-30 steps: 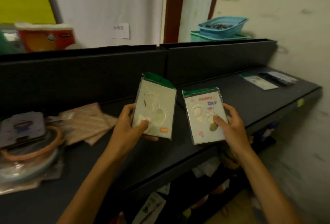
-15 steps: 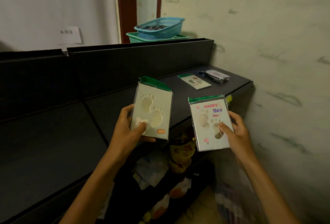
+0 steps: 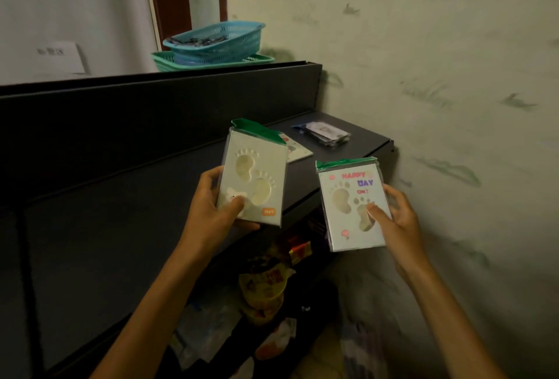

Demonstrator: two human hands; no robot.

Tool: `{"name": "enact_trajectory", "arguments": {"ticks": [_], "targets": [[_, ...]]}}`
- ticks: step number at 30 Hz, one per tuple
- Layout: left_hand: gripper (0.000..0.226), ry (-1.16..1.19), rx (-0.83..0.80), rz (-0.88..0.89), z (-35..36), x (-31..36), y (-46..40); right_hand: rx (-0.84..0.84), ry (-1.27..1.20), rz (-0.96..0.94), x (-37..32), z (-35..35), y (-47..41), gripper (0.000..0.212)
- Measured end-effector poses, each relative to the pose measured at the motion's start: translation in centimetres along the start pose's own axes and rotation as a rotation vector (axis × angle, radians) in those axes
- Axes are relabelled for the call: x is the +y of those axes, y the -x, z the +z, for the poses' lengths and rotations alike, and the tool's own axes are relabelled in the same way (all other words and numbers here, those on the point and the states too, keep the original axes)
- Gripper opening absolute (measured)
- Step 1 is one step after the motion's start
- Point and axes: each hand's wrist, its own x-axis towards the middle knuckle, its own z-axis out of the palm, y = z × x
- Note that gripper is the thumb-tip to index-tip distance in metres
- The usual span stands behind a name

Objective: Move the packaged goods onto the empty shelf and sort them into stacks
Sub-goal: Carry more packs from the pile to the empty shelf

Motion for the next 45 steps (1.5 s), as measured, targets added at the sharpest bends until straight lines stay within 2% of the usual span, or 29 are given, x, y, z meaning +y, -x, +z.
{"name": "enact_trajectory", "arguments": {"ticks": [10,19,30,34,39,43,45], "targets": [[0.053,-0.054,0.108,0.036,4.3,-1.8,-11.1,-0.143,0.044,0.001,1.2,2.0,-14.7,0.038],[0.052,-0.113,0.253,0.08,4.6,-1.8,-15.7,-0.339,0.039,-0.001,1.2,7.1,-24.4,0.036],[0.051,-0.139,0.53,0.076,5.2,-3.1,-17.6,-0.723,0.17,-0.024,3.3,14.7,-31.0,0.031],[0.051,-0.139,0.608,0.074,5.8,-3.6,-17.2,-0.807,0.368,-0.143,3.6,15.6,-32.2,0.04],[0.053,-0.153,0.668,0.054,6.9,-4.1,-17.1,-0.767,0.658,-0.41,4.2,15.5,-32.7,0.045],[0.051,-0.155,0.67,0.033,8.7,-4.2,-17.8,-0.755,0.729,-0.689,3.7,14.5,-34.3,0.036],[0.05,-0.144,0.667,0.016,9.8,-4.4,-18.4,-0.756,0.761,-0.767,3.3,13.9,-35.4,0.038]]}}
